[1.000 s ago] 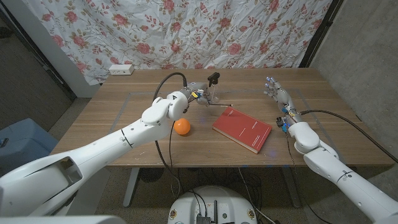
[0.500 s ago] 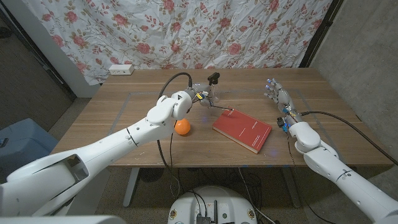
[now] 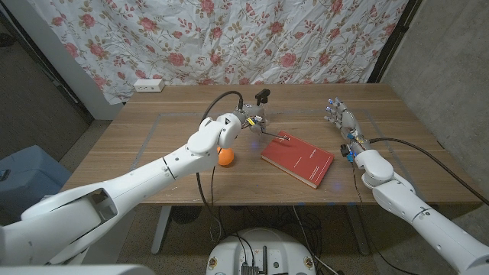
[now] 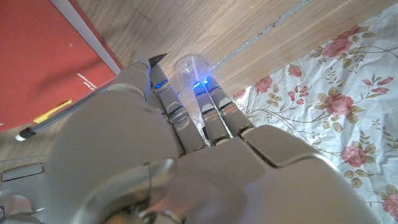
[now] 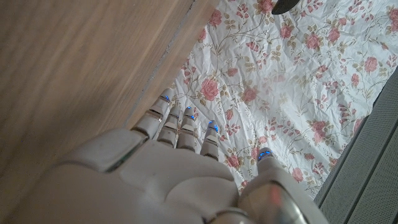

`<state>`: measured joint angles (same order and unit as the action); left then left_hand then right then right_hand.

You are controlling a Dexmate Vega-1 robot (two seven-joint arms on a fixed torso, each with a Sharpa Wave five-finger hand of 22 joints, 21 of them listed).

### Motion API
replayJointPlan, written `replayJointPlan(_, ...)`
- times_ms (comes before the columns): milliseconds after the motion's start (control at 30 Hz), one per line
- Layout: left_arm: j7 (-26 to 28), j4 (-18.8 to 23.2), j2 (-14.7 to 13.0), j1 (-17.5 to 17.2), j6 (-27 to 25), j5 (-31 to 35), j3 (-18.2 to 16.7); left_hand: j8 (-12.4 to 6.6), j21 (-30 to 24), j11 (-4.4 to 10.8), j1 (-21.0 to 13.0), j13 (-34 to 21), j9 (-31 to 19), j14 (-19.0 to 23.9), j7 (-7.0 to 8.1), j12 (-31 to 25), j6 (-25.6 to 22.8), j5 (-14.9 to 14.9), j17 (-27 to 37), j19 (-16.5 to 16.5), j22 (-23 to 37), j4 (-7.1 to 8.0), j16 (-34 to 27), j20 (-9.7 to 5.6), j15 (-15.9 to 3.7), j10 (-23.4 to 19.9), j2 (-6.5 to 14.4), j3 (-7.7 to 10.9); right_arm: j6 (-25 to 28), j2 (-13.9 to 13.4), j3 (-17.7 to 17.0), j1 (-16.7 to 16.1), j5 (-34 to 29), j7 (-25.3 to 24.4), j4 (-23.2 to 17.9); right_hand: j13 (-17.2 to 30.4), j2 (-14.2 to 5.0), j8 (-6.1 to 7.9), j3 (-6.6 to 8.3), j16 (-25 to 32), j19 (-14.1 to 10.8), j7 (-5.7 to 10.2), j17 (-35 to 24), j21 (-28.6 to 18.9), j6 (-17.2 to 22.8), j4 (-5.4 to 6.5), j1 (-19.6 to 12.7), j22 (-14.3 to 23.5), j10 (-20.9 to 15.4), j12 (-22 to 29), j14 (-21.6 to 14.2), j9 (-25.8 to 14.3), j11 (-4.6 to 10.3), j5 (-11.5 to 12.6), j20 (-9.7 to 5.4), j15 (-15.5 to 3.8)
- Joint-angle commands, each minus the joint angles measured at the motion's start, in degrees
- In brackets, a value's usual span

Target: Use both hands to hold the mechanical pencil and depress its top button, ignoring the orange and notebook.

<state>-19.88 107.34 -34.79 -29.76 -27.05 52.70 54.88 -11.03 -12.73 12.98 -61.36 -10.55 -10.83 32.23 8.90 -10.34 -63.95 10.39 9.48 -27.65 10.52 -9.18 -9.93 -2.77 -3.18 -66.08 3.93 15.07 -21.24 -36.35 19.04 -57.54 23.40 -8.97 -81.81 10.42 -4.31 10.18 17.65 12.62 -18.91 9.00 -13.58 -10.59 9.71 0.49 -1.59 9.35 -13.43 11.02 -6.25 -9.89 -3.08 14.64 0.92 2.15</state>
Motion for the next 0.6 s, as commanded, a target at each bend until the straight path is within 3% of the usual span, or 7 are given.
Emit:
replayJointPlan(33,-0.8,-1.5,1.6,-0.5,0.6,4.0,0.7,-0.31,0.1,-0.09,0.4,-0.2,-0.2,-0.1,-0.01,-0.4,0.2,0.2,0.1,0.4,0.1,0.01,-0.1,-5.72,-8.95,0.3,0.1,-0.10,0.1,0.4,0.3,0.4,1.0,0.5,0.8,0.0,-0.58,0.30,0.24,-0.2,0.0,-0.29,-0.1,0.1,0.3,0.38,0.1,0.1,-0.2,0.1,0.0,0.0,-0.07,0.2,-0.24,0.14)
replayJointPlan(600,-1.1,-4.2,3.7,-0.5,1.4,4.9,0.8,-0.05,0.4,-0.09,0.7,-0.2,-0.2,-0.4,0.17,-0.2,1.4,0.3,0.0,1.3,0.0,-0.03,0.0,-5.81,-8.87,1.3,-0.2,-0.32,0.0,0.6,0.6,0.3,2.0,1.2,1.2,0.0,-0.84,0.47,0.33,-0.3,0.0,-0.57,0.0,0.1,0.8,0.66,0.1,0.1,-0.3,0.1,0.0,0.0,-0.39,0.3,-0.22,0.27)
